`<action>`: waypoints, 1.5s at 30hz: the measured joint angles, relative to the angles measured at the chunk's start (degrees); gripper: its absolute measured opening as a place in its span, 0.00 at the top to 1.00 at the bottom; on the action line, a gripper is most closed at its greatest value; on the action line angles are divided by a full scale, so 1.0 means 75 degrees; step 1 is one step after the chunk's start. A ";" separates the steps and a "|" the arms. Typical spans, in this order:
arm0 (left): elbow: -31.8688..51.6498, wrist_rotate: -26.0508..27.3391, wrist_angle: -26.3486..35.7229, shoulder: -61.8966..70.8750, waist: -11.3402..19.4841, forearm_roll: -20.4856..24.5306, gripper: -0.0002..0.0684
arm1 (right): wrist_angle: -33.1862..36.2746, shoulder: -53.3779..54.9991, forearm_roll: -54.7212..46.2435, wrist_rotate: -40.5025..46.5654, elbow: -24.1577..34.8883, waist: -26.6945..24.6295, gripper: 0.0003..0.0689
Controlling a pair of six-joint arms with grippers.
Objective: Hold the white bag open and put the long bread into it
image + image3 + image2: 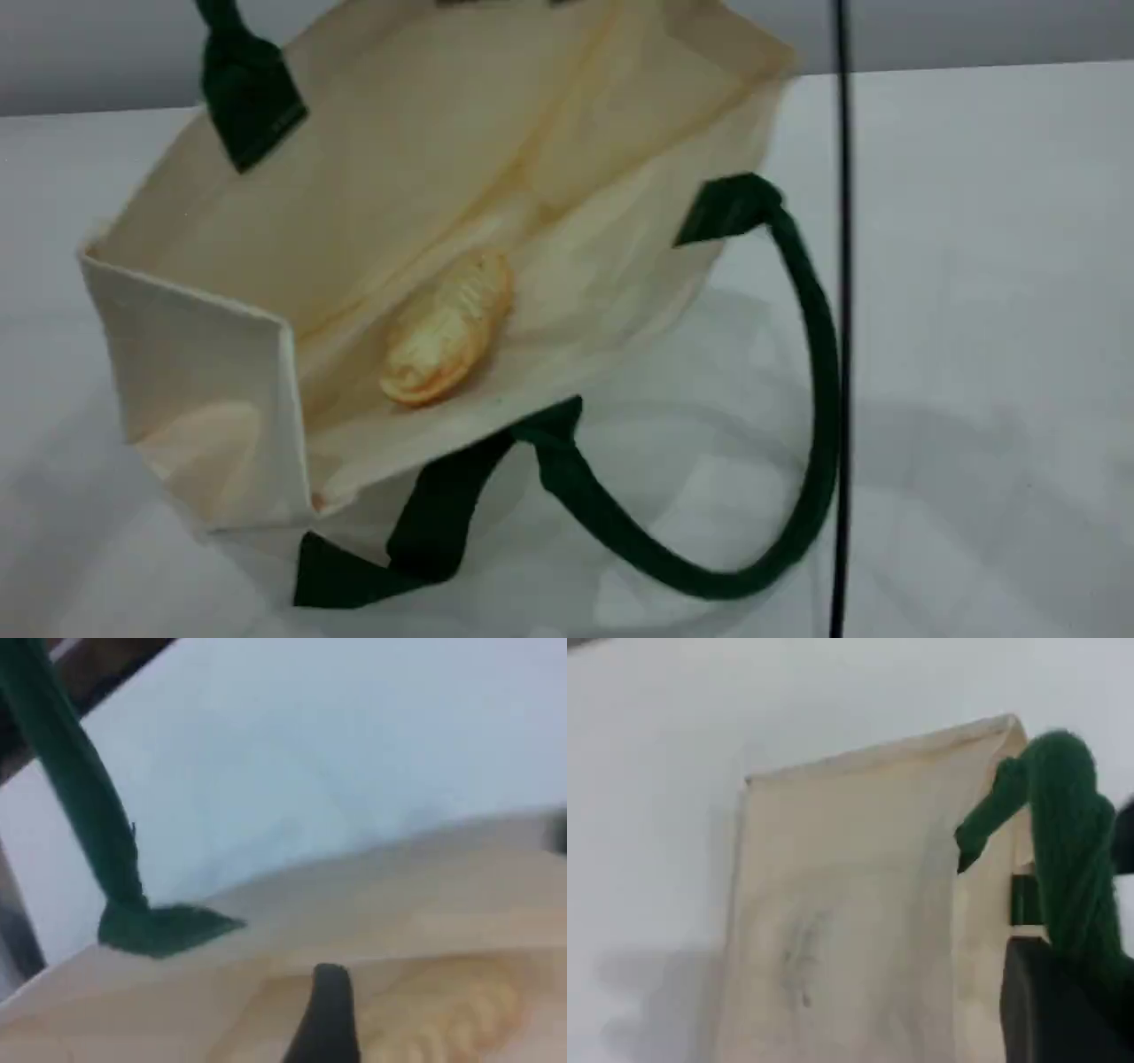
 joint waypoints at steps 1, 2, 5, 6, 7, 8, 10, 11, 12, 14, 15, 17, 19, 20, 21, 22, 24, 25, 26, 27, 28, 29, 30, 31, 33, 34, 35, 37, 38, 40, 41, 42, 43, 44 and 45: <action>0.0000 0.0006 -0.0082 -0.0068 0.0000 0.0120 0.86 | 0.0000 -0.0141 -0.0125 0.0083 0.0000 -0.0059 0.16; 0.0000 0.0016 -0.0156 -0.0139 0.0008 0.0217 0.86 | 0.0000 -0.0299 -0.0263 0.0171 0.0000 -0.0129 0.16; 0.0000 -0.0004 -0.0293 -0.0382 0.0173 0.0423 0.86 | 0.0007 -0.0636 -0.0456 0.0357 0.0000 -0.0308 0.16; 0.0000 -0.0054 -0.0309 -0.0457 0.0285 0.0552 0.86 | -0.0015 -0.0703 -0.0456 0.0378 0.0000 -0.0353 0.16; 0.0000 -0.0126 -0.0283 -0.0520 0.0378 0.0643 0.86 | -0.0015 -0.0742 -0.0456 0.0378 0.0000 -0.0377 0.16; 0.0000 -0.0208 -0.0207 -0.0559 0.0489 0.0677 0.86 | -0.0015 -0.0749 -0.0440 0.0378 0.0000 -0.0394 0.16; 0.0000 -0.0215 -0.0072 -0.0580 0.0663 0.0669 0.86 | -0.0007 -0.0749 -0.0443 0.0370 0.0000 -0.0415 0.16; 0.0000 -0.0215 -0.0080 -0.0580 0.0689 0.0669 0.86 | -0.0007 -0.0749 -0.0443 0.0370 0.0000 -0.0419 0.16; 0.0000 -0.0207 -0.0088 -0.0564 0.0689 0.0676 0.86 | -0.0025 -0.0749 -0.0443 0.0370 0.0000 -0.0424 0.16; 0.0000 -0.0182 -0.0081 -0.0505 0.0689 0.0604 0.86 | -0.0023 -0.0741 -0.0438 0.0370 0.0000 -0.0429 0.16; 0.0000 -0.0182 -0.0088 -0.0496 0.0689 0.0585 0.86 | -0.0017 -0.0741 -0.0438 0.0363 0.0000 -0.0429 0.16; 0.0000 -0.0182 -0.0105 -0.0427 0.0689 0.0504 0.86 | -0.0032 -0.0741 -0.0438 0.0353 0.0000 -0.0429 0.16; 0.0000 -0.0182 -0.0148 -0.0403 0.0689 0.0262 0.86 | -0.0032 -0.0741 -0.0432 0.0347 0.0000 -0.0429 0.16; 0.0000 -0.0160 -0.0249 -0.0403 0.0689 0.0212 0.86 | -0.0023 -0.0741 -0.0432 0.0347 0.0000 -0.0429 0.16; 0.0000 -0.0161 -0.0371 -0.0432 0.0689 0.0178 0.86 | -0.0047 -0.0741 -0.0451 0.0347 0.0000 -0.0429 0.16; 0.0000 -0.0158 -0.0499 -0.0447 0.0689 0.0134 0.86 | -0.0047 -0.0741 -0.0489 0.0347 0.0000 -0.0429 0.16; 0.0000 -0.0152 -0.0546 -0.0460 0.0682 0.0125 0.86 | -0.0047 -0.0741 -0.0595 0.0347 0.0000 -0.0429 0.16; 0.0000 -0.0132 -0.0536 -0.0482 0.0682 0.0125 0.86 | -0.0040 -0.0737 -0.0649 0.0347 0.0000 -0.0429 0.16; 0.0000 -0.0067 -0.0512 -0.0490 0.0690 0.0157 0.86 | -0.0040 -0.0737 -0.0691 0.0347 0.0000 -0.0429 0.16; 0.0000 0.0001 -0.0455 -0.0515 0.0690 0.0189 0.86 | -0.0040 -0.0737 -0.0700 0.0355 0.0000 -0.0429 0.16; 0.0000 0.0033 -0.0410 -0.0531 0.0690 0.0218 0.86 | -0.0047 -0.0737 -0.0707 0.0368 0.0000 -0.0429 0.16; 0.0000 0.0033 -0.0388 -0.0558 0.0690 0.0283 0.86 | -0.0047 -0.0737 -0.0707 0.0368 0.0000 -0.0429 0.16; 0.0000 0.0033 -0.0372 -0.0581 0.0690 0.0402 0.86 | -0.0047 -0.0733 -0.0707 0.0368 0.0000 -0.0429 0.16; 0.0000 0.0033 -0.0354 -0.0598 0.0690 0.0517 0.86 | -0.0047 -0.0733 -0.0727 0.0368 0.0000 -0.0429 0.16; 0.0000 0.0010 -0.0340 -0.0654 0.0690 0.0696 0.86 | -0.0047 -0.0733 -0.0727 0.0368 0.0000 -0.0429 0.16; 0.0000 0.0003 -0.0336 -0.0689 0.0690 0.0757 0.86 | -0.0047 -0.0733 -0.0727 0.0368 0.0000 -0.0429 0.16; 0.0000 0.0003 -0.0336 -0.0733 0.0690 0.0811 0.86 | -0.0047 -0.0733 -0.0727 0.0368 0.0000 -0.0429 0.16; 0.0000 0.0003 -0.0336 -0.0815 0.0690 0.0813 0.86 | -0.0040 -0.0733 -0.0727 0.0368 0.0000 -0.0429 0.16; 0.0000 0.0003 -0.0330 -0.0865 0.0690 0.0813 0.86 | -0.0040 -0.0733 -0.0727 0.0368 0.0000 -0.0429 0.16; 0.0000 -0.0003 -0.0339 -0.0964 0.0690 0.0813 0.86 | -0.0014 -0.0733 -0.0727 0.0368 0.0000 -0.0429 0.16; 0.0000 -0.0031 -0.0345 -0.0986 0.0690 0.0824 0.86 | -0.0014 -0.0733 -0.0727 0.0368 0.0000 -0.0429 0.16; 0.0000 -0.0031 -0.0355 -0.1002 0.0690 0.0872 0.86 | -0.0014 -0.0733 -0.0727 0.0368 0.0000 -0.0429 0.16; 0.0000 -0.0031 -0.0355 -0.1002 0.0690 0.0935 0.86 | -0.0011 -0.0733 -0.0727 0.0368 0.0000 -0.0429 0.16; 0.0000 -0.0031 -0.0355 -0.1002 0.0690 0.1021 0.86 | -0.0011 -0.0733 -0.0727 0.0368 0.0000 -0.0429 0.16; 0.0000 -0.0055 -0.0348 -0.0985 0.0690 0.1055 0.86 | -0.0011 -0.0733 -0.0720 0.0368 0.0000 -0.0429 0.16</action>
